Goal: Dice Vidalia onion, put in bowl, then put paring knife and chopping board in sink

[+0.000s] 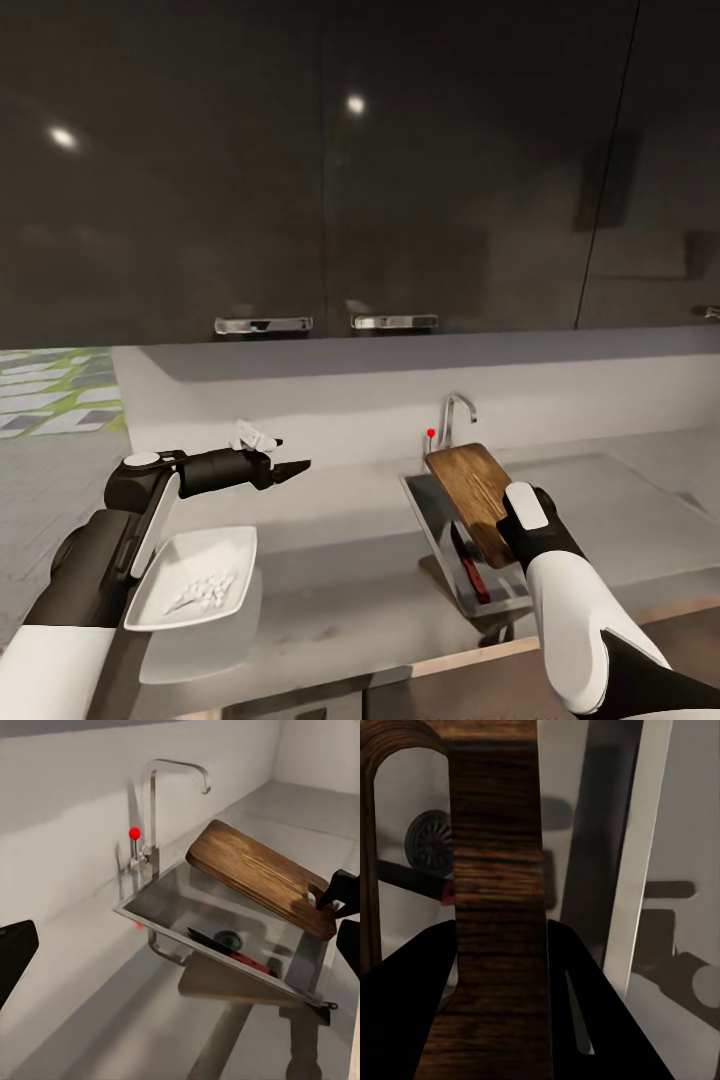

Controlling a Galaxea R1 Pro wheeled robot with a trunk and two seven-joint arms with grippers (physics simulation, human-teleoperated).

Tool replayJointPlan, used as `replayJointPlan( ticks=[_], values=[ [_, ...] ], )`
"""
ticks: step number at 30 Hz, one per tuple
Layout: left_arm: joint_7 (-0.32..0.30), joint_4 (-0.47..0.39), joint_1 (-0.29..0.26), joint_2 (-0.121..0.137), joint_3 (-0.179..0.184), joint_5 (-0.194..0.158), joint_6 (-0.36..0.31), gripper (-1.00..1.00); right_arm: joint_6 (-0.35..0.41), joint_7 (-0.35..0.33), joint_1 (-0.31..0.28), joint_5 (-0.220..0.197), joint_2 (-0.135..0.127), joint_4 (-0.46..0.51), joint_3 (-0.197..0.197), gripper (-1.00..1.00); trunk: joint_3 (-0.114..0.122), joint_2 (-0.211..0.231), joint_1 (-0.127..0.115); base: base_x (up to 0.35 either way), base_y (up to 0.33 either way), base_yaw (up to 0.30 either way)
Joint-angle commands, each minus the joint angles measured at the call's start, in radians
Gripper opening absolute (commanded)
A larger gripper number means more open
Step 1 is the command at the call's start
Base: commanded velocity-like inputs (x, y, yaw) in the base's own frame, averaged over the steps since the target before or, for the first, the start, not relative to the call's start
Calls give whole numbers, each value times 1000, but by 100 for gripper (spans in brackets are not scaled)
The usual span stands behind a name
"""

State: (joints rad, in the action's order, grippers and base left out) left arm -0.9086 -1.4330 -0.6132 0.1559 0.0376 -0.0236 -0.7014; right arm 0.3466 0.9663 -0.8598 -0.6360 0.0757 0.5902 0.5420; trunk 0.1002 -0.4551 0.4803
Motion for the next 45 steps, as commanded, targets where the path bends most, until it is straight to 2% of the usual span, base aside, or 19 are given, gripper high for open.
replayJointPlan(
  ticks=[1, 10, 21, 37, 40, 45],
  values=[
    [-1, 0, 0, 1, 1, -3, -7, 100, 7, 2, -1, 1, 1, 2, 4, -100, -2, -1, 0, 0, 0, 0],
    [0, -1, 0, 1, 3, -2, -7, 100, 2, 3, 0, 1, 1, 2, 4, -100, -14, -1, 0, 18, -8, 0],
    [0, -1, 0, 1, 2, -2, -7, 100, 3, 3, -1, 1, 1, 2, 4, -100, -16, -1, 0, 174, -131, 0],
    [1, -1, 0, 1, 1, -1, -7, 100, 1, 2, 0, 0, 1, -18, 6, -100, -27, -1, 0, 8, -6, 0],
    [1, -1, 0, 1, 0, -1, -7, 100, -11, 0, 0, 0, 1, -19, 6, -100, -27, -1, 0, 0, 0, 0],
    [1, -1, 0, 1, -2, -1, -7, 100, -82, -4, 0, 0, 1, -33, 6, -100, -27, -1, 0, 0, 0, 0]
  ],
)
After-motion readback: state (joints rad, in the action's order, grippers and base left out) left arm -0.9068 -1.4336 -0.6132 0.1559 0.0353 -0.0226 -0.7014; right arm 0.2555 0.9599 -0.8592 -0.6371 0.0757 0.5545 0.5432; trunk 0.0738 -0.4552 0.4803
